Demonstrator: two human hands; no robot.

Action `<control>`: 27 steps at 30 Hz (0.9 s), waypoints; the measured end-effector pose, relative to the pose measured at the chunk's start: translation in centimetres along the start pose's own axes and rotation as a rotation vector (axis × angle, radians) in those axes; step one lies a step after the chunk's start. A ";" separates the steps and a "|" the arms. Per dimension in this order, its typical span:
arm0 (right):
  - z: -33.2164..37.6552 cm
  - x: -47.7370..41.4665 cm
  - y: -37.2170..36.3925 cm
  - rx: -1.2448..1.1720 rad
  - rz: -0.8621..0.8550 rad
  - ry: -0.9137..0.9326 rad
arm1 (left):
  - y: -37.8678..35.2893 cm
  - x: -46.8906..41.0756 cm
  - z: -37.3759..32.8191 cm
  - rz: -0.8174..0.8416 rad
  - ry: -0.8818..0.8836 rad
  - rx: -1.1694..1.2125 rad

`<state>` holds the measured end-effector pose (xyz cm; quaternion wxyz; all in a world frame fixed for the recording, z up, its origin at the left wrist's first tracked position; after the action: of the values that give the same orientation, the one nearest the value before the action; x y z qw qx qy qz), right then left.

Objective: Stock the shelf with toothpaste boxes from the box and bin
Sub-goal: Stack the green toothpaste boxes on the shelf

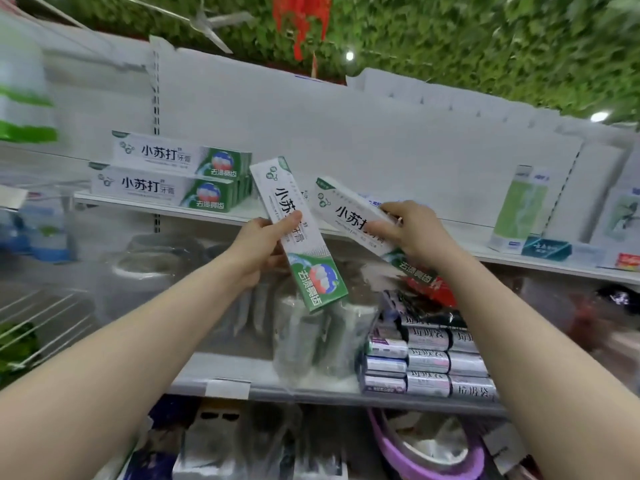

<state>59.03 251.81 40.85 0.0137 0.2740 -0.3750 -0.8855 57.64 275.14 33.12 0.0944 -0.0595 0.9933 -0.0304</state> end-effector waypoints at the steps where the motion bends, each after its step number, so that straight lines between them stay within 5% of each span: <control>1: 0.3 -1.4 -0.2 0.041 0.008 0.023 | 0.2 -0.6 -0.2 -0.007 -0.005 0.005; 16: 1.8 -12.7 -8.9 0.483 0.166 0.208 | 4.2 -3.7 0.6 -0.159 -0.024 -0.046; 23: 2.0 -13.2 -10.7 0.315 0.049 0.418 | 4.6 -3.9 1.1 -0.232 -0.026 -0.032; 27: 2.1 -9.8 -8.1 -0.052 -0.156 0.478 | 3.6 -3.6 0.9 -0.265 -0.037 -0.001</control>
<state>67.85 261.26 41.23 0.0405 0.5035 -0.3160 -0.8031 60.95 279.13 32.63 0.1077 -0.1906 0.9749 -0.0411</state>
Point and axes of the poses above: each hand's wrist, its own x-axis away from the middle knuckle, its own y-axis out of the back of the hand, z = x × y, the point moved 7 cm from there along -x, towards the middle knuckle, and after that the axes turned 11 degrees about -x, right-handed, at the moved point
